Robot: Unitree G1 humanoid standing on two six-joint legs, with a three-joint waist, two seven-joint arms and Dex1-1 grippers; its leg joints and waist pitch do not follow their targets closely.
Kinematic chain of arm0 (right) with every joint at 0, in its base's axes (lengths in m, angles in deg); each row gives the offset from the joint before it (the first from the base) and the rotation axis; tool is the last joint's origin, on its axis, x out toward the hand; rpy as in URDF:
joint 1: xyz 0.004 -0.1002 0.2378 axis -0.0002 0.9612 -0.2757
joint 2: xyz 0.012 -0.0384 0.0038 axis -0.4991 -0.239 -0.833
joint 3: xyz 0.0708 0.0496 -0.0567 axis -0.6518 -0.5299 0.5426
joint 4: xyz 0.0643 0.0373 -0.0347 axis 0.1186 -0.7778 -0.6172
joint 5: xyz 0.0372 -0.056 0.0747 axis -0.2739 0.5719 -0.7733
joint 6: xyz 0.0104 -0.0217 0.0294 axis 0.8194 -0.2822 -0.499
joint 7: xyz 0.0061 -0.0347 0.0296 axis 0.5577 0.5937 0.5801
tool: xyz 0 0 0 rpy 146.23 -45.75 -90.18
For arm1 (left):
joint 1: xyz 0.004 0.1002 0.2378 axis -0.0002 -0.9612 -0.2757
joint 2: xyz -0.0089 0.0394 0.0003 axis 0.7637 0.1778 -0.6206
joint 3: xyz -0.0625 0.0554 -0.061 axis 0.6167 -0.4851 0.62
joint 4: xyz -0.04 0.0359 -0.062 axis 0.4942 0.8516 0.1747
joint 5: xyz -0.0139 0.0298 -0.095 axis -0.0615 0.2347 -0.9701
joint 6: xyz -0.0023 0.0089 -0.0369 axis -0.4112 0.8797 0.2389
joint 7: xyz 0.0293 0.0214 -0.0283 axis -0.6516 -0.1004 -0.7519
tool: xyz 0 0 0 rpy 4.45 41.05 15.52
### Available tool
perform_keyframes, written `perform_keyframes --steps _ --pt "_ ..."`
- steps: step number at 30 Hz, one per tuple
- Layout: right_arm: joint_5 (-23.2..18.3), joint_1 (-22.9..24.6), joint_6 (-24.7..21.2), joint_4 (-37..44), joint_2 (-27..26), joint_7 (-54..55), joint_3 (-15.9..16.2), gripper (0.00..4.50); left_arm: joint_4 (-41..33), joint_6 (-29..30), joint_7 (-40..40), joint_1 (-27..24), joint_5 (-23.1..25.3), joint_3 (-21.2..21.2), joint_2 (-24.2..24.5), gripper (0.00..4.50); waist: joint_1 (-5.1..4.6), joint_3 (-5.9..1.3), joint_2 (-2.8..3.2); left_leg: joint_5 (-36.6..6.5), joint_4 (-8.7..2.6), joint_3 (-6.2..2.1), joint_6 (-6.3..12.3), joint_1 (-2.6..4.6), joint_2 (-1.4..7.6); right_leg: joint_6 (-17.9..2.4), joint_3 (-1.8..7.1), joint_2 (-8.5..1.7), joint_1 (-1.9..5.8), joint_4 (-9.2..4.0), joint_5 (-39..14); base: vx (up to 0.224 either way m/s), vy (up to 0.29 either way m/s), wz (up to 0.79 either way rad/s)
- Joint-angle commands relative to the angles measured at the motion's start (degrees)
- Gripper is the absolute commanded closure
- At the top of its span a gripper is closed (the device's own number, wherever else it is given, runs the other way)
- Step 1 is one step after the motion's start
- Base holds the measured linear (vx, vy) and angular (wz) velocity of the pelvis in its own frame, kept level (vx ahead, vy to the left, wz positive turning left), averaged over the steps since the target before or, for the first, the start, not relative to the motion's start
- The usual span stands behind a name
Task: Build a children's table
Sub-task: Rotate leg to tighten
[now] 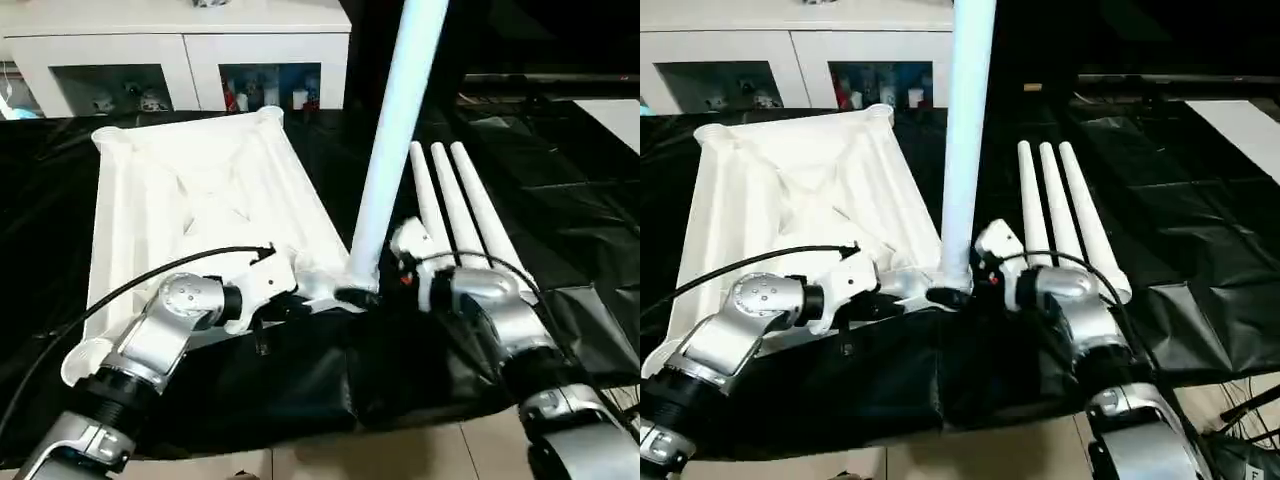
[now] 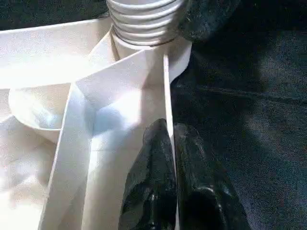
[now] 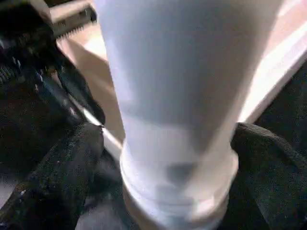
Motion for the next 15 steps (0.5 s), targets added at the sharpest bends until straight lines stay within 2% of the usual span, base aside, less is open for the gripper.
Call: perform_keyframes --steps 1,4,8,11,15 --pt "0.7 -0.1 1.3 -0.3 0.6 -0.5 0.5 0.02 -0.1 -0.9 0.9 -0.8 -0.4 -0.7 0.0 4.50 -0.01 -3.34 -0.09 -4.5 -2.84 -0.86 5.16 1.38 2.54 -15.4 1.81 -3.41 2.61 -2.05 7.7 0.000 0.000 0.00" --pt "0.2 -0.4 1.5 -1.1 0.2 0.4 -0.3 0.02 0.1 -0.9 1.1 -0.8 -0.4 -0.7 0.1 4.50 -0.05 -3.17 -0.02 -6.6 -2.95 -0.89 4.54 1.46 2.70 -15.3 1.87 -3.42 2.40 -2.27 4.0 0.000 0.000 0.00" --pt "-0.5 -0.6 2.2 -1.5 -0.4 0.5 -0.9 0.02 0.2 -0.9 1.3 -0.7 -0.5 -0.7 0.3 4.50 -0.05 -3.14 0.09 -7.5 -2.93 -0.96 3.77 1.44 2.73 -15.2 1.92 -3.37 2.26 -2.22 2.2 0.000 0.000 0.00" --pt "-0.4 -0.8 2.5 -1.8 -0.5 0.4 -0.8 0.39 0.2 -0.9 1.3 -0.6 -0.5 -0.8 0.3 4.50 -0.07 -3.12 0.11 -8.1 -2.91 -0.96 3.53 1.49 2.74 -15.1 1.93 -3.36 2.17 -2.25 1.8 0.000 0.000 0.00" --pt "-0.3 -0.9 3.2 -2.8 -0.7 0.5 -0.7 0.65 0.4 -0.9 1.4 -0.6 -0.4 -0.9 0.3 4.50 -0.09 -3.20 0.07 -8.1 -2.84 -0.98 3.34 1.44 2.67 -15.2 1.97 -3.40 2.23 -2.16 2.0 0.000 0.000 0.00"
